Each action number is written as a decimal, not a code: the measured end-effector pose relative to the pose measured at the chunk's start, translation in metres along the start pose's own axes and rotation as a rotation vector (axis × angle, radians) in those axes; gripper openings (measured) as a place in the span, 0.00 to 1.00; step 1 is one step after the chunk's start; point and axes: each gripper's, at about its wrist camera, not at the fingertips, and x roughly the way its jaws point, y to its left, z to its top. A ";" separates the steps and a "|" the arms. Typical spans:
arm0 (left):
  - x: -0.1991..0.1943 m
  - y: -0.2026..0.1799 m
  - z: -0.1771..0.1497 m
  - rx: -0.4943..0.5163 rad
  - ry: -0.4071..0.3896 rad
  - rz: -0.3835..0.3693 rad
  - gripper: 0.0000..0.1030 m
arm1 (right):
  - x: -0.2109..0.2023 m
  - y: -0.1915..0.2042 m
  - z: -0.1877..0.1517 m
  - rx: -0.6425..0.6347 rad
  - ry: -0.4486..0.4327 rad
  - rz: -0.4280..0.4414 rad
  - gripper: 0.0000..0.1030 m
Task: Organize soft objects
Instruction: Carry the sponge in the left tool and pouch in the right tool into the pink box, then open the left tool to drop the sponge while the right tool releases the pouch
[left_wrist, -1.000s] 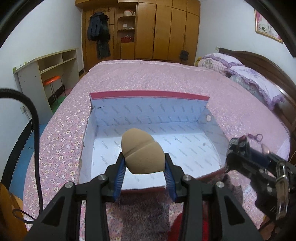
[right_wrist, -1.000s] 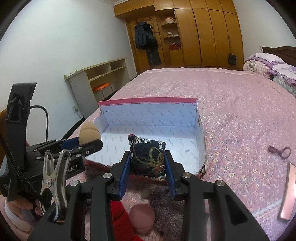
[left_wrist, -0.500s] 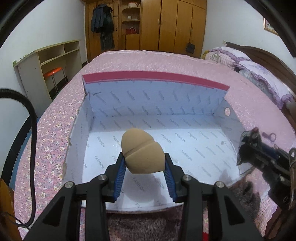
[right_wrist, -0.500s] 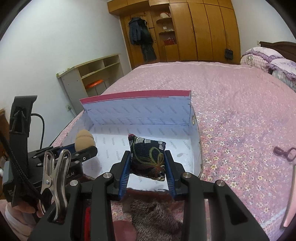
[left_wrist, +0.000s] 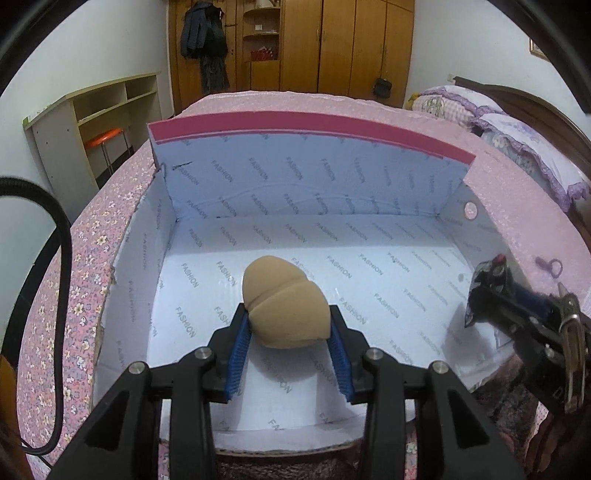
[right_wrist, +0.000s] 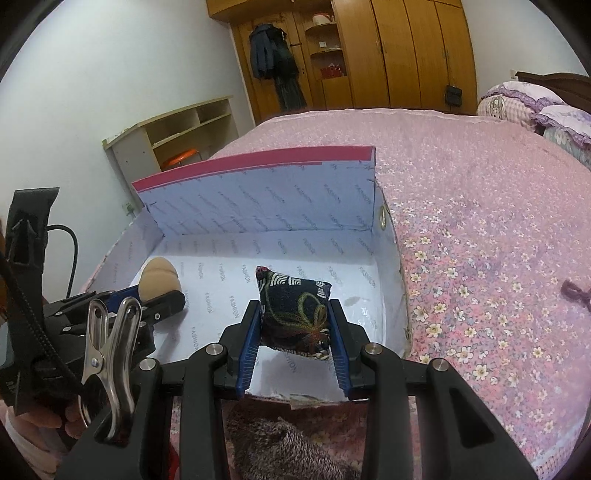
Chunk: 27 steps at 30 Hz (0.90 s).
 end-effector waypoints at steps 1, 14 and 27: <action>0.000 0.000 0.000 -0.001 -0.001 -0.001 0.41 | 0.001 0.000 0.000 -0.003 -0.001 -0.004 0.35; 0.003 -0.001 -0.002 -0.001 -0.004 0.000 0.42 | 0.002 0.008 -0.004 -0.030 -0.011 -0.031 0.35; 0.001 -0.002 -0.006 -0.002 -0.010 0.000 0.43 | 0.001 0.005 -0.004 -0.017 -0.025 -0.016 0.35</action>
